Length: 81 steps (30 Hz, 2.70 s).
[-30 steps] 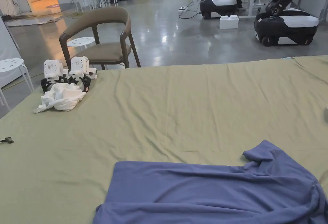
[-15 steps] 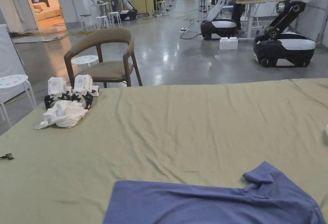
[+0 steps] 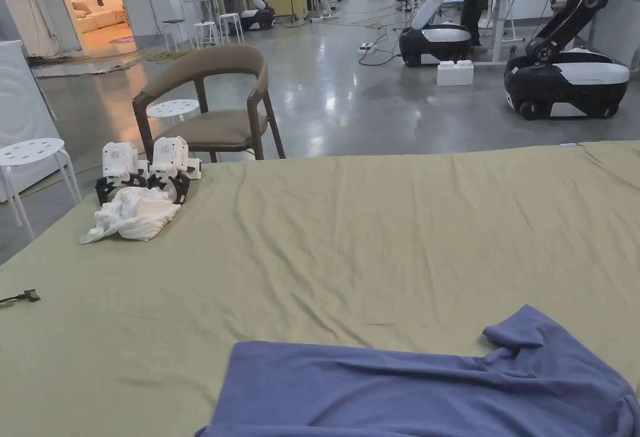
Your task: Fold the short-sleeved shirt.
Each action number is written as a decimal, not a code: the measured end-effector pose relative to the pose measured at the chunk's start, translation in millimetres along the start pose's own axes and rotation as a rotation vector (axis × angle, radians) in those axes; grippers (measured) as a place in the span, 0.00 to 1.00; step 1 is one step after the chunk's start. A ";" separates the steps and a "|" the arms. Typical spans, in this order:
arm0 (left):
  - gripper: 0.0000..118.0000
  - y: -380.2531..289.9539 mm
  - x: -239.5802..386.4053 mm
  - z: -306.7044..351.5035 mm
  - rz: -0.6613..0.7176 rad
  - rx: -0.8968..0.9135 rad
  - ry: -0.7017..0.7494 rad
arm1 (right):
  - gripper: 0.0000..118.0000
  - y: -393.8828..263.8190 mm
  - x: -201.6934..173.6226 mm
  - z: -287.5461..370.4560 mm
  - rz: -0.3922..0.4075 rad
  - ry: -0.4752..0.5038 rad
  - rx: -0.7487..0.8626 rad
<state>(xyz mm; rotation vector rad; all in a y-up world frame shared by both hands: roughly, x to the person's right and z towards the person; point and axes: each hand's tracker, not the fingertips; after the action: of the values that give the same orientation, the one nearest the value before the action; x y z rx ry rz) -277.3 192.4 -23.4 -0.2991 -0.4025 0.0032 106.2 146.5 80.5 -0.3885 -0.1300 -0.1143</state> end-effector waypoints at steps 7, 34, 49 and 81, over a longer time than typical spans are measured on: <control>0.00 -0.5 -0.3 -13.8 -0.054 -0.028 -0.005 | 0.00 2.0 -2.3 -4.4 0.006 0.018 0.000; 0.01 -48.7 -90.5 -417.8 0.108 -0.575 0.103 | 0.00 -48.3 83.7 -25.2 -0.206 -0.180 -0.255; 0.00 -39.5 -72.7 -436.6 -0.027 -0.738 0.099 | 0.59 79.9 183.1 -310.4 -0.057 -0.172 -0.642; 0.00 -78.3 -104.1 -133.8 0.090 -0.523 -0.034 | 0.00 -13.7 148.7 -83.5 -0.057 -0.140 -0.476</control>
<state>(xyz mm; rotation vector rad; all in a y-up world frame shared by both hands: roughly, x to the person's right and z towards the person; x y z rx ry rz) -325.8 72.7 -158.4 -0.8335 -0.4196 -0.0089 259.5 89.1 30.9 -0.8685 -0.2534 -0.1750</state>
